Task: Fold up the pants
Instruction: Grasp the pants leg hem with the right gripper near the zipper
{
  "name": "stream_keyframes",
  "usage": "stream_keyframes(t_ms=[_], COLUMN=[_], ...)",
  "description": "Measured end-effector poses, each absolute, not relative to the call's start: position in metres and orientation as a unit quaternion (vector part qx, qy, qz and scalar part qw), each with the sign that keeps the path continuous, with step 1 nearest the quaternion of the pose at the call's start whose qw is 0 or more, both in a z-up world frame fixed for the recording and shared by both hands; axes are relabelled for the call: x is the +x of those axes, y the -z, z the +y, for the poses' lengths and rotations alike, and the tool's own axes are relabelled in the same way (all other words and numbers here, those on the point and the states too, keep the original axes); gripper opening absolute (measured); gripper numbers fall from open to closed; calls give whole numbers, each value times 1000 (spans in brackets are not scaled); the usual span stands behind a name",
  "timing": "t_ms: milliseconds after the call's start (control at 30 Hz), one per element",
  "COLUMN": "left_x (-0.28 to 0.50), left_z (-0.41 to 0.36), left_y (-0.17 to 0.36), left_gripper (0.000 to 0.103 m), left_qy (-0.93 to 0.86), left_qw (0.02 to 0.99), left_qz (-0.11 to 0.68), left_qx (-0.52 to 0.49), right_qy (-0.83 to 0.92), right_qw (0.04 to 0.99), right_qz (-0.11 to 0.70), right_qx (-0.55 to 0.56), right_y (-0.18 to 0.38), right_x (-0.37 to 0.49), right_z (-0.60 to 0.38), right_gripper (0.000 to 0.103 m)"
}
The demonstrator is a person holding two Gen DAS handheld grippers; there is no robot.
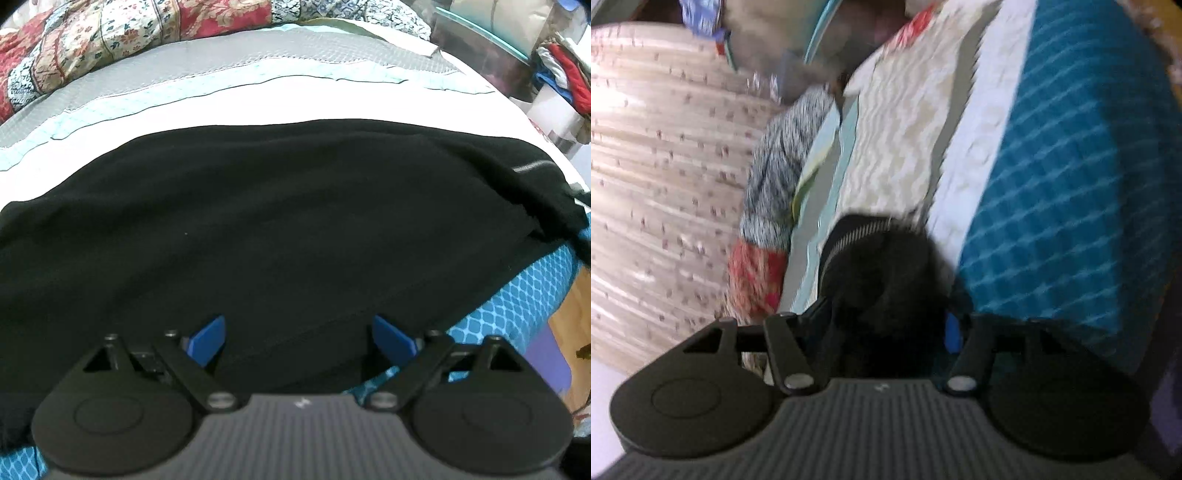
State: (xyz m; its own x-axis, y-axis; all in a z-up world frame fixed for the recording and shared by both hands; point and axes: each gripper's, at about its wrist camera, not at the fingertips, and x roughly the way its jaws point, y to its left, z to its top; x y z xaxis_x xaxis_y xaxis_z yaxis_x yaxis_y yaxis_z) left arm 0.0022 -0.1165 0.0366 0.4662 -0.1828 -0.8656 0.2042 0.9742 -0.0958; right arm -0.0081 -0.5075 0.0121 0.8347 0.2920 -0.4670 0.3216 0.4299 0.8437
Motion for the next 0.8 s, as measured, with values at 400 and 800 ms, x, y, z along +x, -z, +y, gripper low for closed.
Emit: stream_keyframes(t_ms=[400, 800], left_x=[-1, 4], left_z=[-108, -101], left_y=[-35, -42], left_gripper=[92, 92], left_qy=[91, 117], left_qw=[858, 862], left_qz=[506, 494], left_qx=[-3, -12], right_qy=[-22, 60], right_qw=[976, 826], right_qz=[100, 184], right_qx=[191, 530], right_y=[-125, -14], right_x=[17, 3], right_z=[-488, -585], right_gripper=[19, 40])
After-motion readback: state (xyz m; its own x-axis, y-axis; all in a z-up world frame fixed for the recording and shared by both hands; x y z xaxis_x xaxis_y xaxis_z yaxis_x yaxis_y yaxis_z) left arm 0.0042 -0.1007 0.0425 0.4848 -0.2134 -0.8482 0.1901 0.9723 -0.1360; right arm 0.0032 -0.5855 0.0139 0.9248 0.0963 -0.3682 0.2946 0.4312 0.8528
